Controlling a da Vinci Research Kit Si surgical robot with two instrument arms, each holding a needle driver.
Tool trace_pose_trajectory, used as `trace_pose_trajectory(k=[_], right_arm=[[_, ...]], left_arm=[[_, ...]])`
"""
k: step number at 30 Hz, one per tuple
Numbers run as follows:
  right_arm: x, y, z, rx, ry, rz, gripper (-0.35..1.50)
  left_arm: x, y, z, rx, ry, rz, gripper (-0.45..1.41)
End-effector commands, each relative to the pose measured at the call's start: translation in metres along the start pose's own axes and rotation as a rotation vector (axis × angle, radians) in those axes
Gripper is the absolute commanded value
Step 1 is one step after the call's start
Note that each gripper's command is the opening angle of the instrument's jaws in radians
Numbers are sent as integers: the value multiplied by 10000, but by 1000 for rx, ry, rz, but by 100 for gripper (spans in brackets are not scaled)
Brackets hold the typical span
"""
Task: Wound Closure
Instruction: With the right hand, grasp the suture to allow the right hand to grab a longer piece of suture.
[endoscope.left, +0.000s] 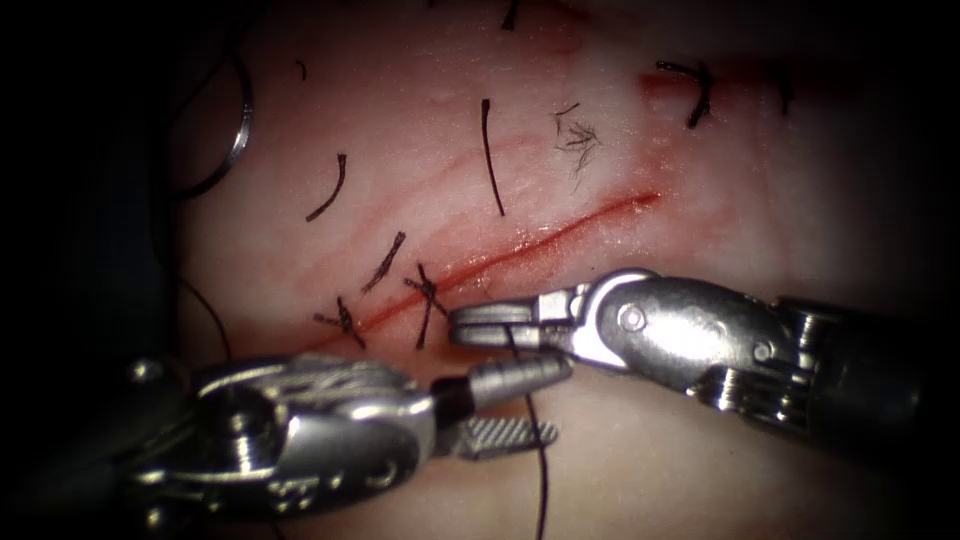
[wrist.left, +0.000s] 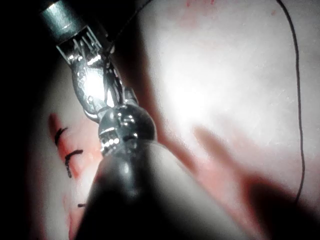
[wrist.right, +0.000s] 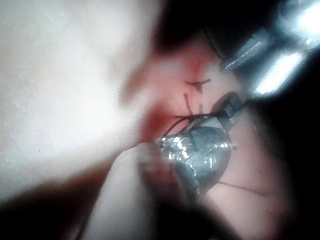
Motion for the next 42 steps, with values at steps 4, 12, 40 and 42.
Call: trace_pose_trajectory(k=[4, 12, 40, 42], right_arm=[[-18, 22, -5, -18, 24, 106, -35], [-49, 53, -17, -82, -8, 202, -35], [-65, 85, -10, -111, -53, 202, -35], [-65, 85, -10, -111, -53, 202, -35]], left_arm=[[2, -2, 7, 17, 0, 1, 70], [15, 3, 17, -2, 32, 7, 71], [44, 10, 36, -17, 80, 74, 69], [48, 9, 34, -5, 87, 94, 68]])
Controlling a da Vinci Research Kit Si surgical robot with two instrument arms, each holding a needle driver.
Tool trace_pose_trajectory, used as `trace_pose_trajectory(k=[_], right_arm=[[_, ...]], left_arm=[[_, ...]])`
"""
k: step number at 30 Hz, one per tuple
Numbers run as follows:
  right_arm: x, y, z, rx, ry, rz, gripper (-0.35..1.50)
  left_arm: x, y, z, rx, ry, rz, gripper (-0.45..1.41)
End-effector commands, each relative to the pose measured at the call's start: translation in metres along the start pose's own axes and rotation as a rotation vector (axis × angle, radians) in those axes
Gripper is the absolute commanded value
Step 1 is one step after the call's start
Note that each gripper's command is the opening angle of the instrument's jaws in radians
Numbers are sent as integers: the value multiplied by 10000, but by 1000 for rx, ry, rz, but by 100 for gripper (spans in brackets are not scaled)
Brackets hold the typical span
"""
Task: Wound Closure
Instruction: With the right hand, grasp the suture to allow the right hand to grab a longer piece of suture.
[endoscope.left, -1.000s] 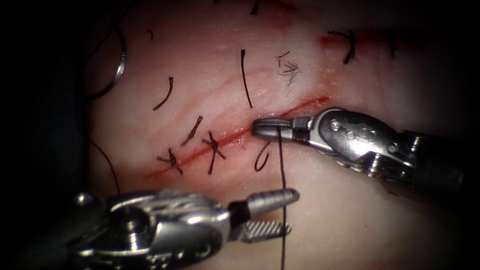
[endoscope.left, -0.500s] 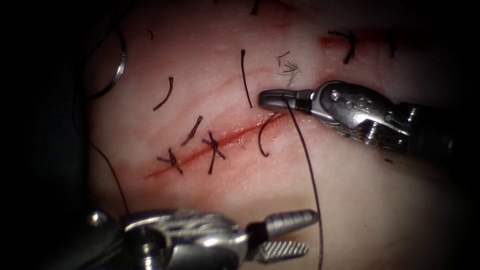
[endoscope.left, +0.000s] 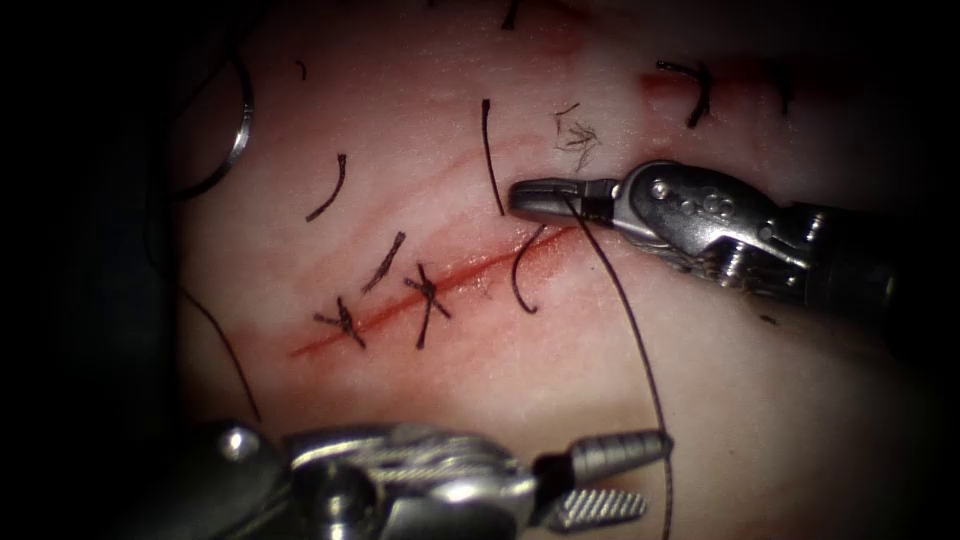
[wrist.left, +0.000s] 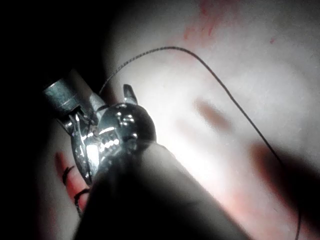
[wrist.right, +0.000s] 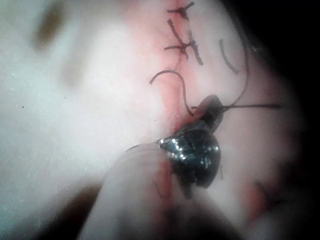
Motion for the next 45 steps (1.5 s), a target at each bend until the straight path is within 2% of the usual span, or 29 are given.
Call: trace_pose_trajectory(k=[1, 15, 18, 24, 30, 34, 37, 42, 45], right_arm=[[2, 4, 7, 1, 2, -3, -35], [2, 3, 8, 3, 2, -3, -35], [2, 2, 8, 7, 2, -4, -35], [4, 0, 8, 8, 2, -2, -35], [10, -3, 7, 15, 8, 4, -35], [11, -6, 7, 17, 16, 5, -35], [11, -9, 5, 18, 17, 6, -35], [10, -17, -1, 25, 20, -8, -35], [9, -34, -14, 37, 41, -39, -33]], left_arm=[[0, -5, 5, 7, 3, 21, 68], [10, -3, 12, -2, 34, 60, 64], [9, -1, 9, 4, 50, 65, -35], [3, 0, 8, -2, 55, 69, -35], [-3, -22, -14, 67, -22, 41, -35], [-12, -28, -24, 83, -34, -122, -35], [-20, -28, -29, 97, -54, -148, -35], [-30, -25, -35, 62, -52, -123, -35], [-33, -15, -55, 29, -48, -105, -35]])
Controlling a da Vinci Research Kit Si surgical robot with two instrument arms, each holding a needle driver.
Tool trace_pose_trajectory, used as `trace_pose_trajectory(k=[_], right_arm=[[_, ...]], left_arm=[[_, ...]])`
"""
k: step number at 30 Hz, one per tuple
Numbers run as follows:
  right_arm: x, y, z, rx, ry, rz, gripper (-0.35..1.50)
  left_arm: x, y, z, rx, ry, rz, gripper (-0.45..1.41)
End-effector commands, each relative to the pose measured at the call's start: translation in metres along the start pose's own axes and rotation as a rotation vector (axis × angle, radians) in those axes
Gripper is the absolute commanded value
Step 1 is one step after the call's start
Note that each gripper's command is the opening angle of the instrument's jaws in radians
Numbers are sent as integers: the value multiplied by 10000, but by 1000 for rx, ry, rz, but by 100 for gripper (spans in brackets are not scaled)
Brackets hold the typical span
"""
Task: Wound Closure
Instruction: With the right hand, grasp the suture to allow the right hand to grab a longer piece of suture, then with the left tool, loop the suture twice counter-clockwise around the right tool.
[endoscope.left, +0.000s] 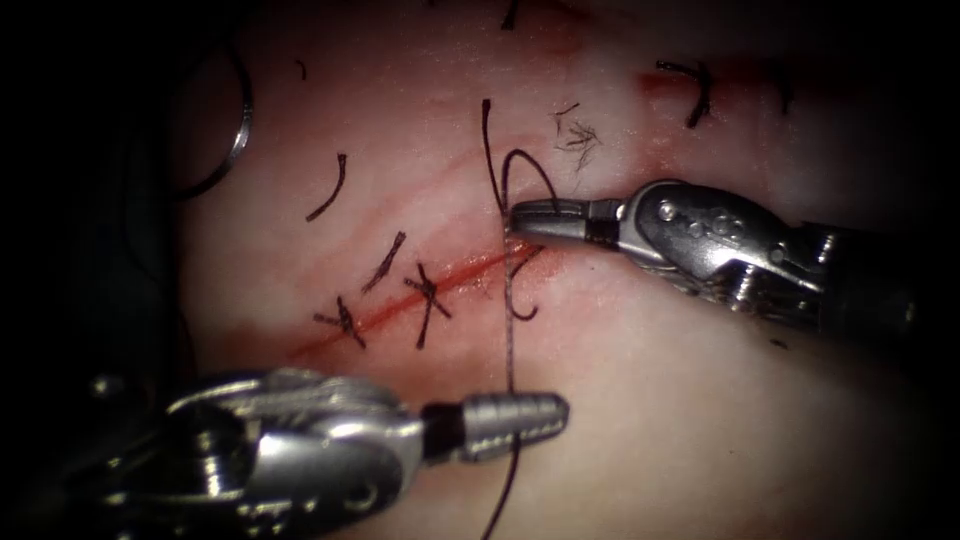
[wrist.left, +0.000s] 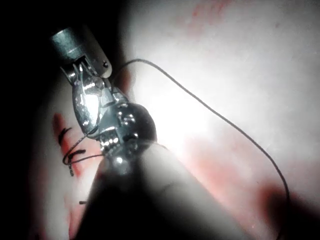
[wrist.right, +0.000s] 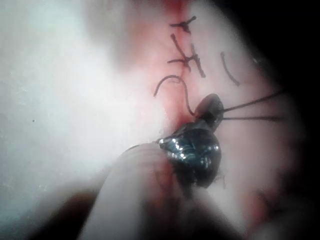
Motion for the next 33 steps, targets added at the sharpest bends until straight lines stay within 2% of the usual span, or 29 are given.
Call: trace_pose_trajectory(k=[1, 2, 4, 11, 12, 13, 16, 18, 20, 21, 22, 23, 28, 33], right_arm=[[-1, -6, 0, 7, 3, -17, -20], [0, -14, -7, 13, 3, -22, 34], [4, -20, -11, 11, 3, -20, 64], [29, -35, -24, 30, 10, -2, 123], [36, -36, -28, 57, 10, 5, 143], [41, -36, -30, 68, 11, 10, 148], [52, -34, -45, 83, 15, -8, 148], [58, -29, -56, 90, 19, -23, 141], [66, -20, -68, 129, 26, -82, 103], [71, -15, -71, 154, 31, -100, 62], [78, -9, -73, 171, 32, -123, -5], [83, -4, -72, 189, 38, -147, -35], [120, 14, -32, 161, 45, -185, -35], [136, 30, 15, 139, 48, -209, -35]], left_arm=[[-3, 0, 1, -12, 1, 8, -35], [-8, 6, -13, -36, -10, 18, -35], [-12, 11, -24, -51, -26, 26, -35], [-23, 26, -58, -128, -103, 84, -35], [-27, 26, -62, -143, -124, 103, -35], [-29, 26, -65, -146, -136, 114, -35], [-33, 27, -69, -171, -169, 151, -35], [-34, 29, -71, -190, -196, 192, -35], [-32, 30, -74, -202, -213, 225, -35], [-31, 31, -74, -207, -219, 241, -35], [-30, 31, -75, -212, -223, 263, -35], [-29, 31, -75, -217, -233, 285, -35], [-22, 32, -72, -244, -304, 406, -35], [-18, 33, -69, -291, -371, 522, -35]])
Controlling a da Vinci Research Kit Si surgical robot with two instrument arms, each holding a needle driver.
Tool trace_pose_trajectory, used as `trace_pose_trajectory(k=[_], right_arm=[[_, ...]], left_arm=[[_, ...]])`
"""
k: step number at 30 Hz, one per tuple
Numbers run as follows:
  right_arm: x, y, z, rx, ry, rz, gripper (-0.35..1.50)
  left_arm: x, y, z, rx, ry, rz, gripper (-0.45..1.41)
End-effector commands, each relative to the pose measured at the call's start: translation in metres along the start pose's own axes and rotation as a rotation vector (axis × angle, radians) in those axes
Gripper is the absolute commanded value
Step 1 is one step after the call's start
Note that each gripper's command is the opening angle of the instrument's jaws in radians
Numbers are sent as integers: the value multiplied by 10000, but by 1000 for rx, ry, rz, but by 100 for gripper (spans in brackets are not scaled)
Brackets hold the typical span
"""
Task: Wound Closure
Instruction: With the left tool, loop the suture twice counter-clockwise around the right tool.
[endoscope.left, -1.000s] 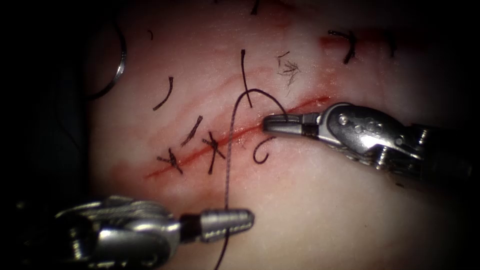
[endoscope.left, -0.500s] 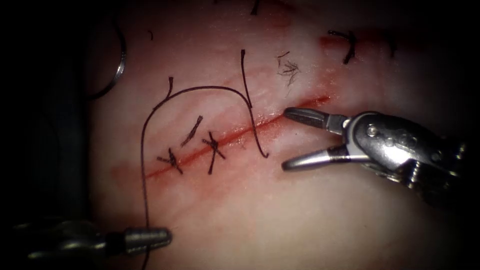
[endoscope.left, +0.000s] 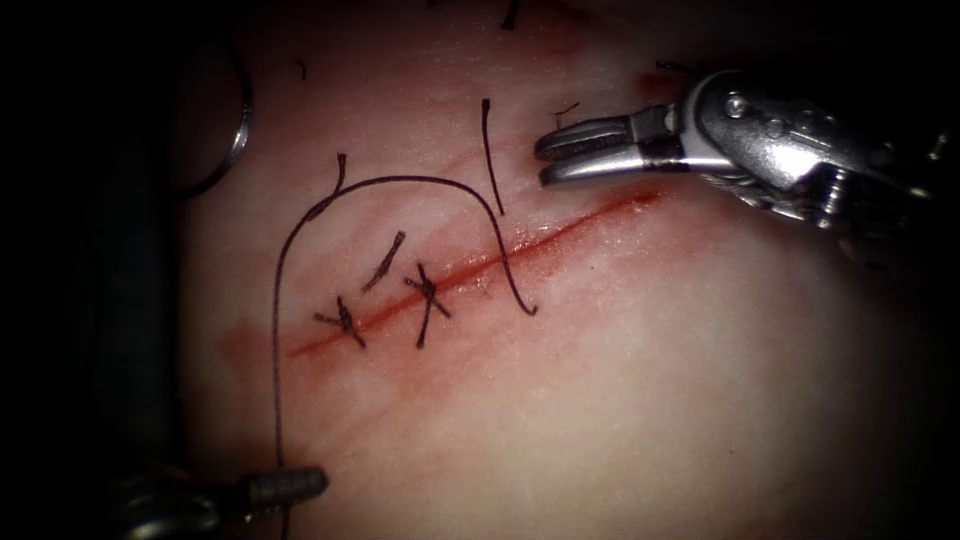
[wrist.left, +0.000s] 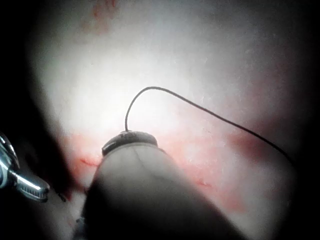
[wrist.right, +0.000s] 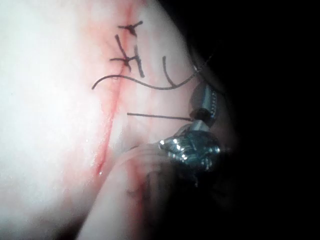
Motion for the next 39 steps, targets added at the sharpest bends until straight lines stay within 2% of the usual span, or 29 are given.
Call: trace_pose_trajectory(k=[1, 5, 9, 13, 17, 19, 25, 29, 31, 36, 39], right_arm=[[5, 17, 24, -3, 5, -15, -35], [-11, 34, 61, 3, 7, -36, -35], [-37, 40, 89, 23, 4, -66, -35], [-66, 41, 105, 55, 5, -54, -35], [-79, 34, 109, 82, 17, -13, -35], [-84, 22, 111, 100, 45, 31, -35], [-78, -3, 107, 189, 154, 105, -35], [-71, -9, 99, 178, 205, 126, -35], [-68, -8, 92, 151, 262, 154, -35], [-64, -6, 89, 120, 330, 196, -35], [-61, -9, 91, 121, 370, 222, -35]], left_arm=[[0, -4, 7, -3, -13, 25, -35], [2, -6, 4, -7, -57, 112, -35], [2, -11, -1, -16, -87, 168, -35], [3, -20, -9, 12, -113, 217, -35], [1, -31, -17, 72, -124, 208, -35], [-5, -40, -20, 102, -102, 194, -35], [-27, -55, -6, 131, 4, 91, -35], [-45, -53, 19, 131, 47, 20, -35], [-53, -45, 39, 96, 61, -7, -35], [-61, -32, 66, 41, 73, -14, -35], [-65, -35, 79, 32, 76, -11, -35]])
